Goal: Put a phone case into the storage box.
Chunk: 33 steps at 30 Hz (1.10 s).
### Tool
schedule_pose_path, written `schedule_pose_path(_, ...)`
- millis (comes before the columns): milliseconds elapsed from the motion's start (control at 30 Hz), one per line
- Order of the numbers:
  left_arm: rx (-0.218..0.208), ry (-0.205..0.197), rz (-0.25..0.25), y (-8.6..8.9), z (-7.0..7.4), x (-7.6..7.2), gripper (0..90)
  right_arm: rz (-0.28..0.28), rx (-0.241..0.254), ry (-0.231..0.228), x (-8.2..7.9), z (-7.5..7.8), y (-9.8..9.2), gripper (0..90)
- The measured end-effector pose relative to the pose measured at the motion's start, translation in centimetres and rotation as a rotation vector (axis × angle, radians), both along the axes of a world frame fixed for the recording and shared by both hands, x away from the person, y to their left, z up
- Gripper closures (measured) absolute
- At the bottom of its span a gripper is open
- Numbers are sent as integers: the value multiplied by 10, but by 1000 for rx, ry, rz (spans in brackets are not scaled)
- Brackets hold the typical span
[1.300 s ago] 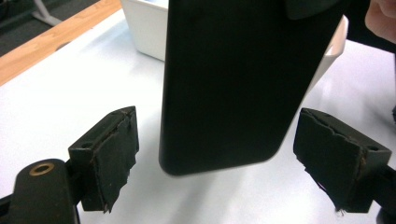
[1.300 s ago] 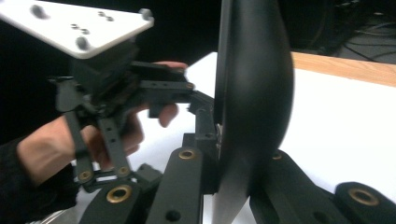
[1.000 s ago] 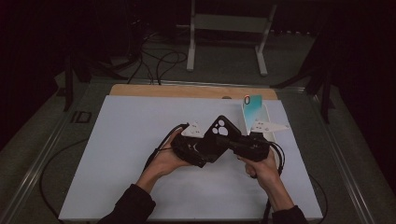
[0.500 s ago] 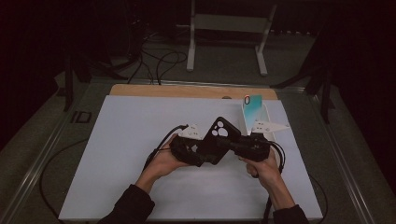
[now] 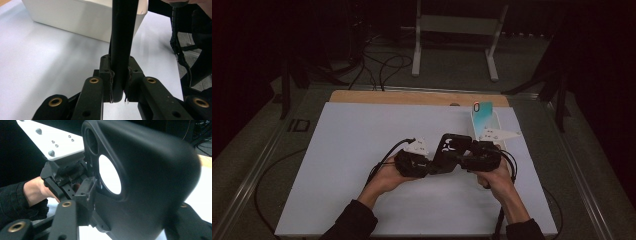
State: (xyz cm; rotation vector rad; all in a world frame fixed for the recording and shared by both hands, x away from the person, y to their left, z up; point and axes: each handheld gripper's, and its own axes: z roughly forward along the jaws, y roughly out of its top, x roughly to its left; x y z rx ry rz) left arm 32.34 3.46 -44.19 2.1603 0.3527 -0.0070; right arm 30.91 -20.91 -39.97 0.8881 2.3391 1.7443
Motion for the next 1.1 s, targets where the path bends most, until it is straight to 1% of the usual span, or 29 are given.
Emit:
schedule_pose_path(67, 0, -3, 4, 0, 0, 0, 797, -11, -8, -9, 0, 1, 1, 438)
schedule_pose_path(100, -2, -4, 3, 0, 0, 0, 797, -11, -8, -9, 0, 1, 1, 438)
schedule_pose_path(133, -4, -12, 9, 1, 1, -1, 798, -17, -12, -8, -1, 1, 1, 385)
schedule_pose_path(167, -5, -17, 14, 1, 1, -1, 799, -31, -32, 6, 0, 1, 2, 311)
schedule_pose_path(200, -5, -22, 23, 1, 2, -1, 801, -46, -54, 10, 0, 1, 2, 277)
schedule_pose_path(267, -5, -25, 39, 3, 2, 0, 802, -73, -71, 8, -1, 0, 3, 224)
schedule_pose_path(367, -5, -26, 59, 4, 3, 2, 803, -97, -75, 2, -2, 1, 2, 188)
schedule_pose_path(467, -7, -30, 74, 5, 3, 2, 803, -126, -83, -2, -2, 3, 1, 170)
schedule_pose_path(500, -6, -35, 87, 6, 3, 2, 803, -136, -92, -3, -3, 3, 1, 168)
schedule_pose_path(533, -6, -35, 87, 6, 3, 2, 803, -151, -103, -6, -3, 4, 1, 168)
schedule_pose_path(567, -1, -42, 102, 6, 3, 1, 803, -161, -112, -11, -3, 4, 1, 165)
schedule_pose_path(667, -1, -47, 122, 6, 3, 1, 803, -175, -119, -13, -5, 6, 1, 162)
schedule_pose_path(867, 18, -66, 162, 6, 5, 0, 802, -202, -111, -12, -5, 12, 1, 163)
schedule_pose_path(933, 18, -66, 162, 6, 5, 0, 802, -205, -114, -14, -5, 13, 2, 163)
schedule_pose_path(967, 21, -69, 171, 6, 4, 0, 802, -205, -114, -14, -5, 13, 2, 163)
schedule_pose_path(1000, 22, -71, 178, 6, 4, -1, 802, -215, -108, -14, -5, 16, 4, 163)
schedule_pose_path(1100, 30, -79, 181, 4, 3, -3, 803, -231, -107, -12, -3, 18, 7, 162)
